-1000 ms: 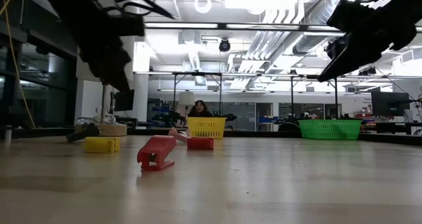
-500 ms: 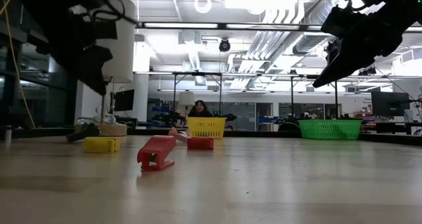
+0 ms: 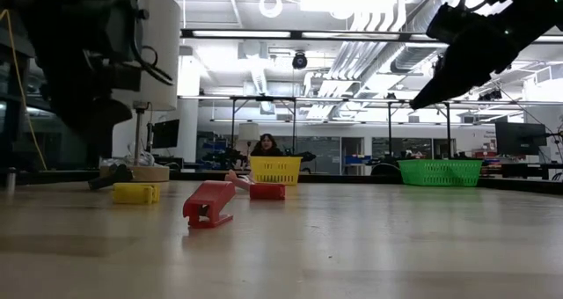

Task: Pick and place Stapler, Stapler remover, tape
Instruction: Put the black staple remover into the green bin

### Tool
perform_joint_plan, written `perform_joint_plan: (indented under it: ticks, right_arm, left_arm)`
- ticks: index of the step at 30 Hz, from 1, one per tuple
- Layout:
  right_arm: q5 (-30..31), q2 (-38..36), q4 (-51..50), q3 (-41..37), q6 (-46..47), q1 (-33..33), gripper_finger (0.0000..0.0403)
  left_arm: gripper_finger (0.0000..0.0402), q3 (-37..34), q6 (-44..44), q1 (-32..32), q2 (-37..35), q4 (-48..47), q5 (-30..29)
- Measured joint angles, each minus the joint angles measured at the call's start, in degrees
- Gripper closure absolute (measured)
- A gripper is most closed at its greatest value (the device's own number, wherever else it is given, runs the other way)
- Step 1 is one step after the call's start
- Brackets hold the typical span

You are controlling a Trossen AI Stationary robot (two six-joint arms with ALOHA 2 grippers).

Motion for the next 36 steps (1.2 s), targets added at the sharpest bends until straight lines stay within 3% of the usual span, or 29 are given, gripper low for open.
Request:
perform_joint_plan:
  ticks: [5, 10, 17, 22, 31, 36]
  right_arm:
    - [0.0, 0.0, 2.1, 0.0, 0.1, 0.0, 0.0178]
    - [0.0, 0.0, 4.8, 0.0, 0.1, 0.0, 0.0178]
    - [0.0, 0.0, 6.4, 0.0, 1.4, 0.0, 0.0178]
    - [-0.6, 0.0, 5.8, 0.0, 2.0, 0.0, 0.0178]
    - [-0.2, 0.0, 5.7, 0.0, 1.6, 0.0, 0.0178]
    - [-0.1, 0.0, 5.7, 0.0, 0.8, 0.0, 0.0178]
  left_arm:
    - [0.0133, -1.0, 1.3, 1.2, 0.0, 1.5, 3.1]
    - [0.0104, -4.3, 4.7, 1.1, 0.0, 6.2, 5.9]
    - [0.0101, -9.3, 8.2, 1.0, -0.2, 13.8, 5.5]
    - [0.0101, -9.3, 12.6, 1.1, -1.2, 14.2, 6.4]
    - [0.0101, -9.3, 13.8, 1.0, -10.1, 14.0, 16.2]
    - [0.0101, -9.3, 11.3, 1.0, -14.5, 14.8, 16.5]
